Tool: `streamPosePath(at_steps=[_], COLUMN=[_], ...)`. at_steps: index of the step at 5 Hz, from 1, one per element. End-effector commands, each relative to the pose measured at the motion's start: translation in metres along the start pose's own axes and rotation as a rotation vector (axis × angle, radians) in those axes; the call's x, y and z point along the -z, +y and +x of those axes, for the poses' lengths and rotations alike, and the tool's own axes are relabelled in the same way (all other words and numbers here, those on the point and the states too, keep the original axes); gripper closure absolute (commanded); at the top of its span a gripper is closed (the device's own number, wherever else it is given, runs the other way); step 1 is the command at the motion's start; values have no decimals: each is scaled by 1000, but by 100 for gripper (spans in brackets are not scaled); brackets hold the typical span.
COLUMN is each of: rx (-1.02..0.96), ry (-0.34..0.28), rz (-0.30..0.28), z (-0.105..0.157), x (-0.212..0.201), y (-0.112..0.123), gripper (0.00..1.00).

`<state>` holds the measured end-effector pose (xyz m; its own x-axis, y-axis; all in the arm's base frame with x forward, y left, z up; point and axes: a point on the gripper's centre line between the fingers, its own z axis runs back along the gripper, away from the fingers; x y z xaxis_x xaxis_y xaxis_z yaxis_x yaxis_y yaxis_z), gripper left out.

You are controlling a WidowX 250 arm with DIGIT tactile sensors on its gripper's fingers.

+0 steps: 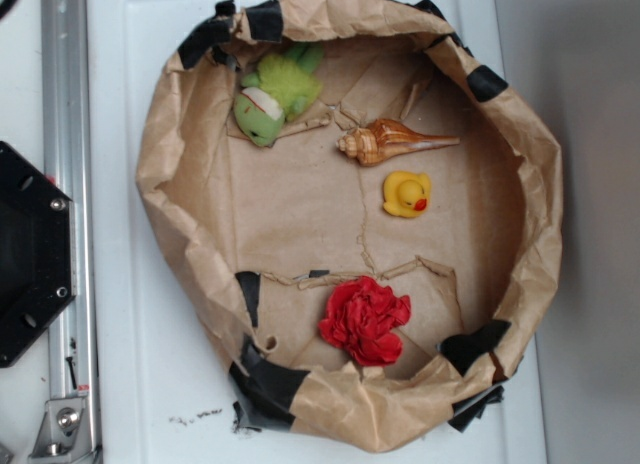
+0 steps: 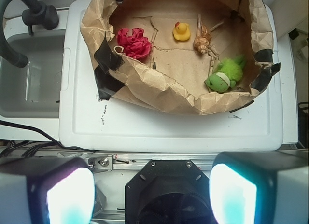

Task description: Grab the yellow duck.

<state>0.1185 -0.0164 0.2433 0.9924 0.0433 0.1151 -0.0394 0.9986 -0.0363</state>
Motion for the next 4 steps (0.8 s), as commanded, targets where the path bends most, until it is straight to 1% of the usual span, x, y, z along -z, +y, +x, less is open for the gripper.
streamPosePath(at_steps=[1,2,3,4], rx=[0,9,49,81], ry=[0,-183,-131,-103], rz=[0,6,77,35], z=[0,43,77,107], x=[0,37,57,86], y=[0,14,30,41], gripper=[0,0,0,0])
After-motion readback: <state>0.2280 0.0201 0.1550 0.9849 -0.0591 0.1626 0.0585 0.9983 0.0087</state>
